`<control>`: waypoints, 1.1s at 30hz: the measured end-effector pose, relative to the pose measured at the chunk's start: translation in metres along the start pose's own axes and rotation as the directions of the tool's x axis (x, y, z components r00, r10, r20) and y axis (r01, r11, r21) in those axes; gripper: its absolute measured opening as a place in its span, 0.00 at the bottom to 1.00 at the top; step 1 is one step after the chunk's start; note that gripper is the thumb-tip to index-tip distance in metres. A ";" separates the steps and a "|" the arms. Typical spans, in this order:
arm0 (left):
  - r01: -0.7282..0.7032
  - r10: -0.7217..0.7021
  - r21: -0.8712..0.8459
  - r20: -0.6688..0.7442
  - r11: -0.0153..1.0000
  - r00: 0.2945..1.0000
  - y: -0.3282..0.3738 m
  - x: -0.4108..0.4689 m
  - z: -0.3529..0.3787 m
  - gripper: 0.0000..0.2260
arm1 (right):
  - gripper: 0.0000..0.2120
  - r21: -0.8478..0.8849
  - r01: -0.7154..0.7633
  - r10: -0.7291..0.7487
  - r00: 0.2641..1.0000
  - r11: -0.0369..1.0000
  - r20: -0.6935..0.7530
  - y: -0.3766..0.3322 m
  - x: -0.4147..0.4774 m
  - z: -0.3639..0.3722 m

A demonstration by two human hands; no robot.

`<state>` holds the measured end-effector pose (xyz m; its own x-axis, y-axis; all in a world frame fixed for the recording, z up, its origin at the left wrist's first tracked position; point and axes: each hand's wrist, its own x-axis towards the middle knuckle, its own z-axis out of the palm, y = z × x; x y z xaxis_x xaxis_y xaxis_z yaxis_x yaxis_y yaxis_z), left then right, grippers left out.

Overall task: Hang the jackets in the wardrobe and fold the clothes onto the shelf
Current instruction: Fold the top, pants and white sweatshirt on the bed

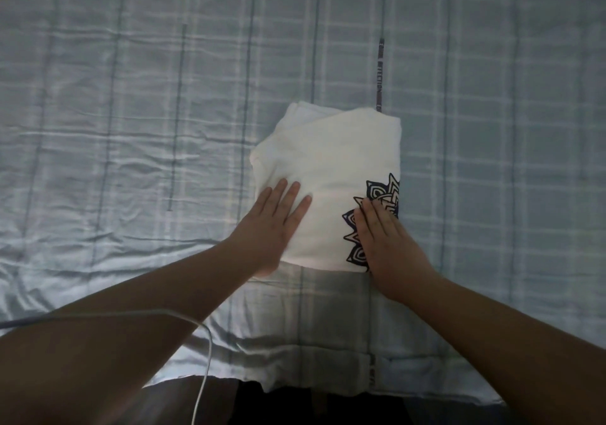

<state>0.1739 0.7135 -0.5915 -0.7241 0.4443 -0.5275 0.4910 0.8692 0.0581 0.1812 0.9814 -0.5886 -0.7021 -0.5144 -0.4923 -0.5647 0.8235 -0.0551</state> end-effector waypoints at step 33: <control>0.091 -0.669 -0.996 0.072 -0.006 0.740 0.006 -0.025 -0.052 0.17 | 0.19 0.862 -0.324 0.139 0.905 -0.389 0.403 0.073 -0.009 -0.113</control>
<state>0.1696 0.7192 -0.5340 -0.8295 -0.2679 -0.4900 -0.5512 0.2516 0.7955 0.0974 1.0190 -0.4905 -0.5389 -0.2545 -0.8030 0.8213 0.0532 -0.5681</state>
